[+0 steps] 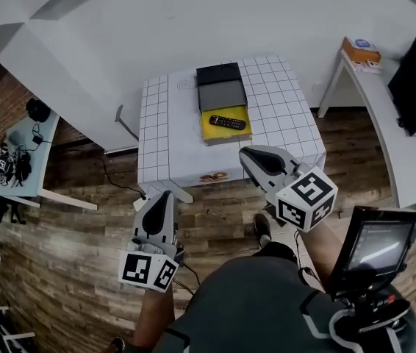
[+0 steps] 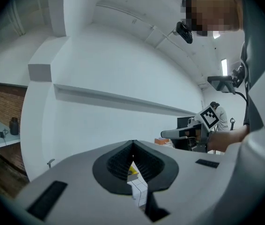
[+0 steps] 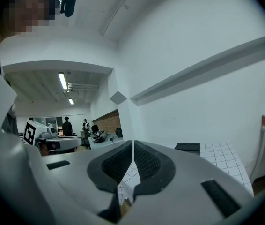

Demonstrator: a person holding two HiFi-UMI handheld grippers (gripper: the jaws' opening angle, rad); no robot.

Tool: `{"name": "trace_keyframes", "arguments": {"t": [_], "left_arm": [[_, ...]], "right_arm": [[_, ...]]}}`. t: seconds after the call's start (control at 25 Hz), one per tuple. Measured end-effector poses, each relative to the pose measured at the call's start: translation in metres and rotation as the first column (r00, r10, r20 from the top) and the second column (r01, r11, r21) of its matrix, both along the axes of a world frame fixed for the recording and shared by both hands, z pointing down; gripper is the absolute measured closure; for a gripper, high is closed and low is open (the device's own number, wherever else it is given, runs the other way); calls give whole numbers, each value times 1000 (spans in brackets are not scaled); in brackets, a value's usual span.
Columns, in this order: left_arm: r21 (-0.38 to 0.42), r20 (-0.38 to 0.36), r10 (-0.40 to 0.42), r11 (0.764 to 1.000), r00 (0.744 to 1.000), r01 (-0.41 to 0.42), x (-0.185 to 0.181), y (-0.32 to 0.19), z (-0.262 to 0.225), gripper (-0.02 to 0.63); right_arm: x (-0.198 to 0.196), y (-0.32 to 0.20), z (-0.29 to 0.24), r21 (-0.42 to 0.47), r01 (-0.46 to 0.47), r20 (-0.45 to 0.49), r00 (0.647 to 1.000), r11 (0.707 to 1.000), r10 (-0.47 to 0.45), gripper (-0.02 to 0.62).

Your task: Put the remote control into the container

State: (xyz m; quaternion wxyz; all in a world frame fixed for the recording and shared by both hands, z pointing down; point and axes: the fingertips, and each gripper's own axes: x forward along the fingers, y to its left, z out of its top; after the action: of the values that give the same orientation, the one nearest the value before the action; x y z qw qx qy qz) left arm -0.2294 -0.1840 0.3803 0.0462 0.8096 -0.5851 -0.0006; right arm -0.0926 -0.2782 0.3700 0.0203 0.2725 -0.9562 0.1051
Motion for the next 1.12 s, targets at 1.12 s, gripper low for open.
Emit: {"name": "trace_keyframes", "arguments": {"t": [1.12], "left_arm": [[17,-43,41,999,998,-40,107,128,-25,597]], "right_arm": [[118,164,-26,61,-106,-14,994,992,107,580]]}}
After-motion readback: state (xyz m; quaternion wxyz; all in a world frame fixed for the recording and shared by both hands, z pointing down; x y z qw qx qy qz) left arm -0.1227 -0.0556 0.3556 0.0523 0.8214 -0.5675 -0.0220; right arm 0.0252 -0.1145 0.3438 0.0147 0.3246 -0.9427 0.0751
